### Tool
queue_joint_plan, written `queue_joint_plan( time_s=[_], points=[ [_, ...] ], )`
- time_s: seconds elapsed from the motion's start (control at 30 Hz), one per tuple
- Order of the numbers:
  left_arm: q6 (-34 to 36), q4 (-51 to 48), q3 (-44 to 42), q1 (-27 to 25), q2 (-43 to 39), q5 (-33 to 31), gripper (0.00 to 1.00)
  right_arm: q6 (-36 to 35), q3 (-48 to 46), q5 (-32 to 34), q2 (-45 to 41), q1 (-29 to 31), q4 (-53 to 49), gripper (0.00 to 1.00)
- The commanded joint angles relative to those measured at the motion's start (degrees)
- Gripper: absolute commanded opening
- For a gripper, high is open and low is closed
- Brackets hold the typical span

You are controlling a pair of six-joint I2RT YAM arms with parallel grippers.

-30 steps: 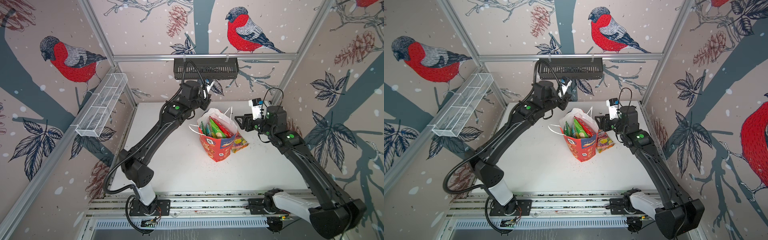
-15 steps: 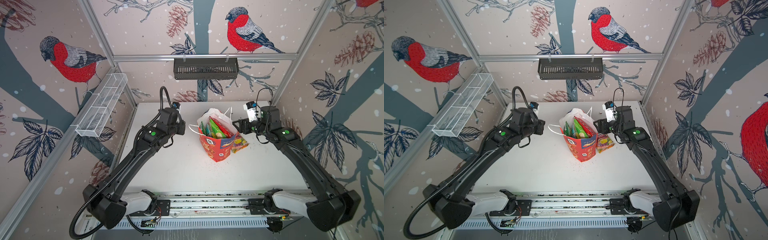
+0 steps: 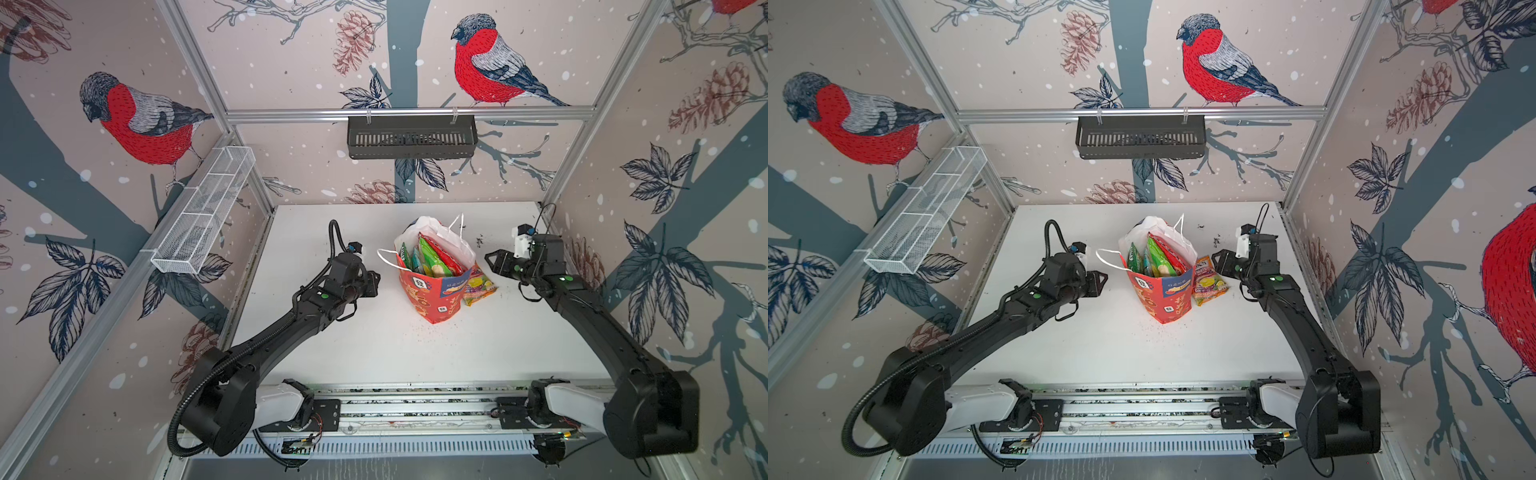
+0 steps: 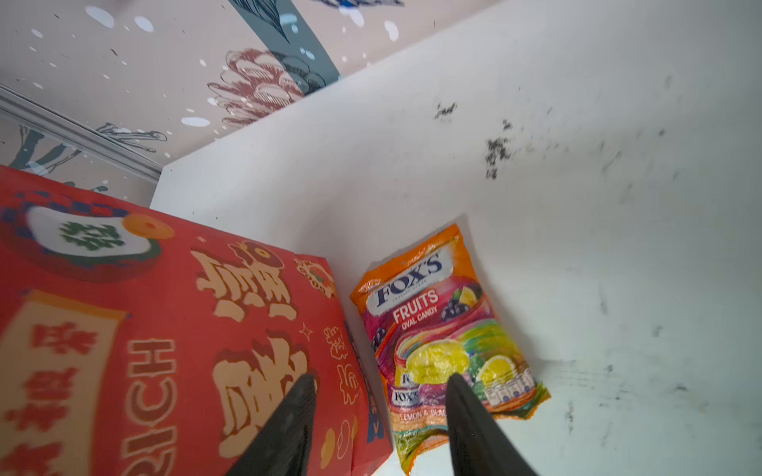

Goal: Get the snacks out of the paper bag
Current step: 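Bring both grippers against opposite sides of the paper bag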

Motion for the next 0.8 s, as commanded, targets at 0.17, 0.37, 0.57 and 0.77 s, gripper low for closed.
queue_joint_plan(
  time_s=[0.17, 0.37, 0.57, 0.77],
  points=[
    [-3.13, 12.44, -0.33, 0.02, 7.81, 6.99, 0.32, 2.42, -1.32, -2.49, 9.68, 6.19, 6.90, 0.51],
    [-4.36, 15.27, 0.67, -1.13, 12.80, 9.73, 0.31, 3.74, -5.28, -2.59, 12.66, 8.78, 9.89, 0.50],
    [-2.70, 13.10, 6.63, -3.06, 19.54, 11.45, 0.30, 3.79, -5.95, -3.51, 14.31, 11.09, 10.06, 0.50],
    [-0.65, 9.43, 11.54, -2.97, 22.48, 11.13, 0.30, 3.31, -4.83, -5.19, 15.75, 14.34, 8.31, 0.50]
  ],
)
